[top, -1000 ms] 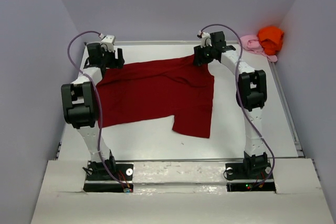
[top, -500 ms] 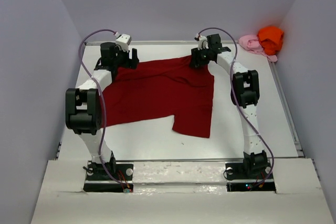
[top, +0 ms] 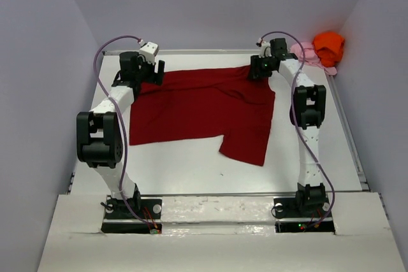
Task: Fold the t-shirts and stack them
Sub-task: Fold the tshirt
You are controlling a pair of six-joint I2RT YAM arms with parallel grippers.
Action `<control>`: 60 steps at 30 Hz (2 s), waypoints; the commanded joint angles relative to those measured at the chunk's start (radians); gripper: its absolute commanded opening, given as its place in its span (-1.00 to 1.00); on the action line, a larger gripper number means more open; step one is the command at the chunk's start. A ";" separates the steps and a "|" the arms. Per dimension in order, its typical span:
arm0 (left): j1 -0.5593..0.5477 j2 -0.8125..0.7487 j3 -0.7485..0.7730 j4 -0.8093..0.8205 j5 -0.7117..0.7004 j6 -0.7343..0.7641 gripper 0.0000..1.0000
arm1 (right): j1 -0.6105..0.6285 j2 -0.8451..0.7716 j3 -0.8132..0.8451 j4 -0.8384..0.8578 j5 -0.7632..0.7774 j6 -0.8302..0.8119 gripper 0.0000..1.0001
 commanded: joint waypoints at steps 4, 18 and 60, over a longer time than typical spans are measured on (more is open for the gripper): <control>-0.001 -0.050 -0.023 0.011 -0.011 0.038 0.75 | -0.074 -0.005 0.099 -0.119 0.082 -0.061 0.17; -0.015 -0.154 -0.138 0.047 -0.112 0.168 0.75 | -0.074 -0.176 0.028 -0.214 0.035 -0.239 0.18; 0.008 -0.155 -0.210 -0.009 -0.172 0.154 0.77 | -0.083 -1.548 -1.603 -0.303 -0.086 -1.130 0.24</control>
